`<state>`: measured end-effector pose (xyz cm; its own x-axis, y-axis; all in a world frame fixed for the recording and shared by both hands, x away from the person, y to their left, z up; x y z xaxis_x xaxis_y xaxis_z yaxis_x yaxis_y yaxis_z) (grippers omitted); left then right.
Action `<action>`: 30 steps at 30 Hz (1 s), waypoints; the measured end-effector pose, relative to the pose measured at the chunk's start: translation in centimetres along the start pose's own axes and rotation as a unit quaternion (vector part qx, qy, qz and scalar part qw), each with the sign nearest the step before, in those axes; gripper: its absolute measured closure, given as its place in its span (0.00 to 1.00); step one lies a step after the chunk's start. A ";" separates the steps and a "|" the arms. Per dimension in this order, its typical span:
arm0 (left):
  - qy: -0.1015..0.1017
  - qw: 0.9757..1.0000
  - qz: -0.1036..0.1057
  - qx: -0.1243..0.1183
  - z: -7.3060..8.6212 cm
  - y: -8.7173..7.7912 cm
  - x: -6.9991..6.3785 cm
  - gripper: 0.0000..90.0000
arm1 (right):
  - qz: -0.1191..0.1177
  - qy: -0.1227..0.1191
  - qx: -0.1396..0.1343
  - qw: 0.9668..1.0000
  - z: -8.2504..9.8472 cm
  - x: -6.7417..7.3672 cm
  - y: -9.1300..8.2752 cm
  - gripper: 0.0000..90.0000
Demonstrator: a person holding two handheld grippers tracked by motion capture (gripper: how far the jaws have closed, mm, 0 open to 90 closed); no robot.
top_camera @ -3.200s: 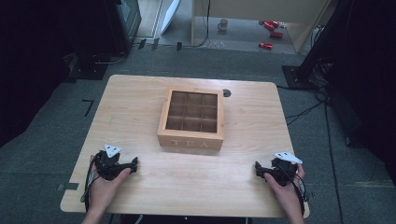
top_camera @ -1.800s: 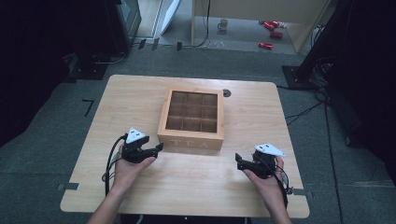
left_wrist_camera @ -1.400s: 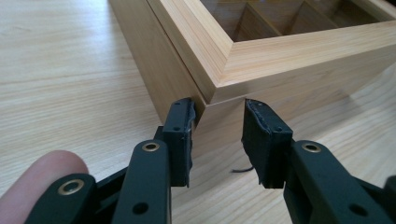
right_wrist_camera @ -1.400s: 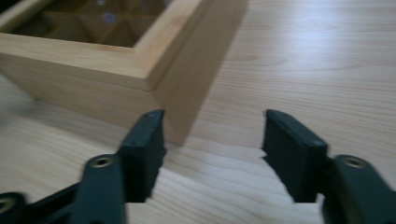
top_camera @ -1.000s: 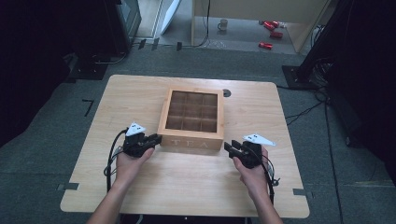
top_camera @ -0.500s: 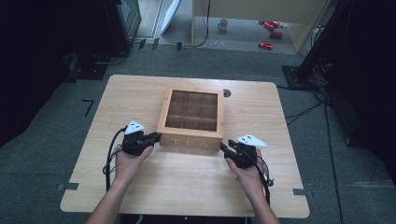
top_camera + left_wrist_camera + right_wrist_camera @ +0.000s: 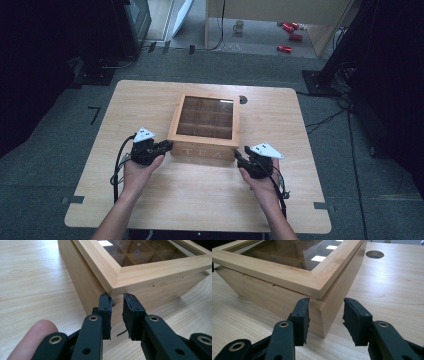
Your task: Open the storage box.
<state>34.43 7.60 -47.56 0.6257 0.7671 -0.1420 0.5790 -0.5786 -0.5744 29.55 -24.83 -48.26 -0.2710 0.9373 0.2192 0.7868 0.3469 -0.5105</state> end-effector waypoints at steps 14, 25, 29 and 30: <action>0.001 1.000 0.012 -0.017 -0.4 -0.4 0.0 0.79 | 0.015 -0.049 -0.025 0.998 -0.7 0.1 0.8 0.60; 0.007 1.000 -0.025 -0.016 1.3 -1.3 0.4 0.48 | 0.015 -0.064 -0.061 0.996 -2.5 0.3 0.0 0.56; -0.004 1.000 -0.029 0.007 3.1 -1.3 1.0 0.39 | 0.015 -0.072 -0.071 0.995 -3.6 0.2 -0.3 0.53; -0.010 0.999 -0.035 0.024 4.1 -1.2 1.4 0.38 | 0.015 -0.075 -0.072 0.994 -4.0 0.2 -0.4 0.52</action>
<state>32.50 10.50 -50.36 0.5739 0.8107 -0.1160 0.5947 -0.5099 -0.6215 31.37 -24.90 -44.72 -0.3169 0.9456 0.0739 0.8644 0.3200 -0.3878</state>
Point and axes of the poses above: each handheld gripper's, and its own axes: y roughly forward along the jaws, z roughly out of its underside, x roughly to its left, the point moved 3 cm from there along y, roughly forward along the jaws, and after that the axes turned 6 degrees about y, right-handed, at the moved point
